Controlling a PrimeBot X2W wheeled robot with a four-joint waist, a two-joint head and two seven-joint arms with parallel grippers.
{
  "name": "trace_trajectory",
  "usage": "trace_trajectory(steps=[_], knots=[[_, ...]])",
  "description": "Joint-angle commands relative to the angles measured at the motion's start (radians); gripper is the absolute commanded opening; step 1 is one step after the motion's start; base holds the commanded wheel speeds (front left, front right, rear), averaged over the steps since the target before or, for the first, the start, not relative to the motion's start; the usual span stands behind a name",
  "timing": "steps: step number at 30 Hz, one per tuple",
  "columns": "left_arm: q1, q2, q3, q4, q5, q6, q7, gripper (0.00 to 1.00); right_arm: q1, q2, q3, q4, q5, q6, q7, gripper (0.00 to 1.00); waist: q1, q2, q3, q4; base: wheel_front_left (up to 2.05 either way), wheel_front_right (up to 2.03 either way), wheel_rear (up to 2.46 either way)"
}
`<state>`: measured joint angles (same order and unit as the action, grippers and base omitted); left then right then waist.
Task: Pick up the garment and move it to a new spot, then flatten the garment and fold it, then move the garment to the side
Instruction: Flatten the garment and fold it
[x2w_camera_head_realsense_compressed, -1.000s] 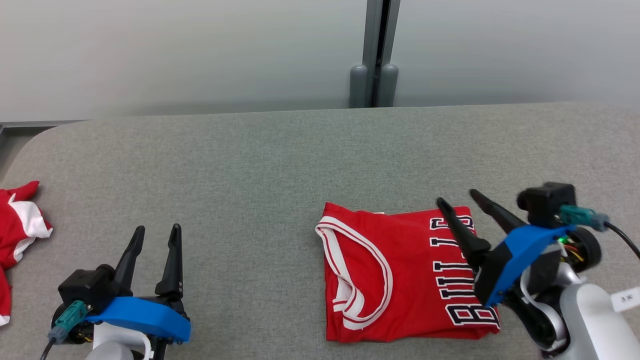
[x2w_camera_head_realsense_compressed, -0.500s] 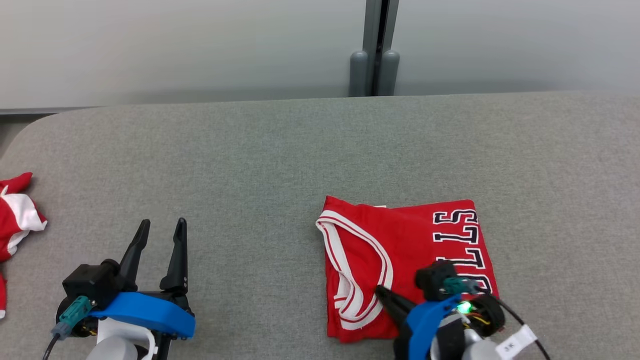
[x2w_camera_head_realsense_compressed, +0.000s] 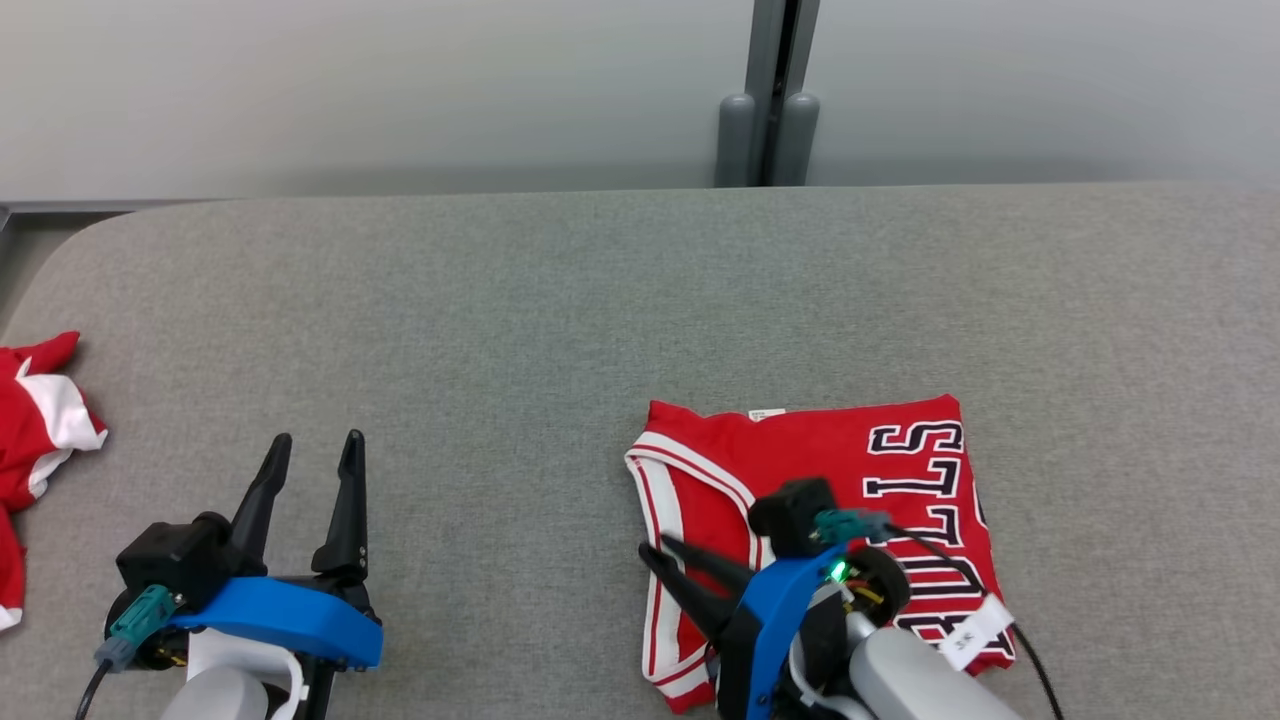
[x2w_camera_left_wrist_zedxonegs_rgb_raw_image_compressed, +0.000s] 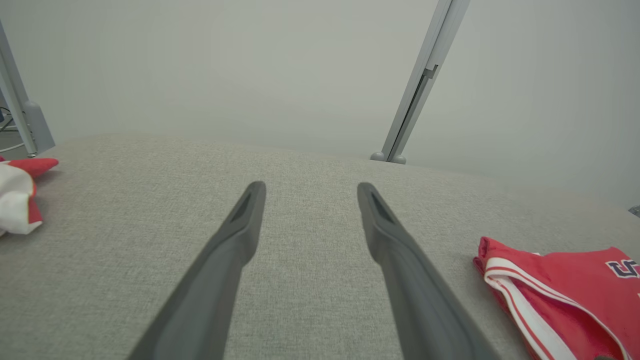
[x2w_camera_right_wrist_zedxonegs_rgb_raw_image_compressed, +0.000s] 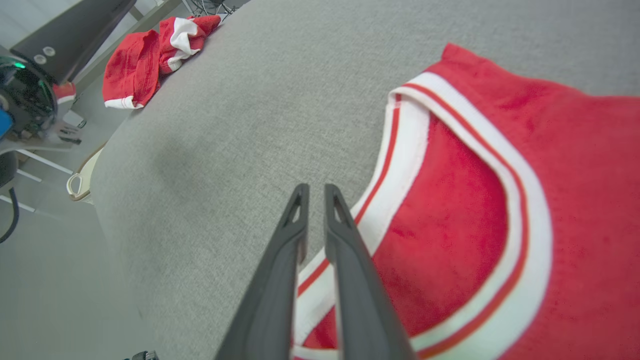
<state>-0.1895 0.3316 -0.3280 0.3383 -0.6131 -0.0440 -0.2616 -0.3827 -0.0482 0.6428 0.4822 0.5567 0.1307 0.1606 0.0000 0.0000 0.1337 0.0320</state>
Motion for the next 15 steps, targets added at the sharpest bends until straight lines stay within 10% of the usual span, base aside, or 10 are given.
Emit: trace_trajectory(steps=[1,15], knots=[[0.008,0.003,0.01,-0.003,0.003,0.002,-0.005,1.0,-0.009,-0.005,-0.022,-0.009,-0.008,0.0,-0.02,1.0,0.0,0.0,-0.011,-0.011,0.0,0.0,0.0],[0.107,-0.027,0.085,-0.062,0.043,0.017,-0.005,1.0,0.236,-0.154,-0.503,-0.317,-0.258,0.0,-0.176,1.0,0.0,0.0,-0.087,-0.103,0.0,0.0,0.0]])
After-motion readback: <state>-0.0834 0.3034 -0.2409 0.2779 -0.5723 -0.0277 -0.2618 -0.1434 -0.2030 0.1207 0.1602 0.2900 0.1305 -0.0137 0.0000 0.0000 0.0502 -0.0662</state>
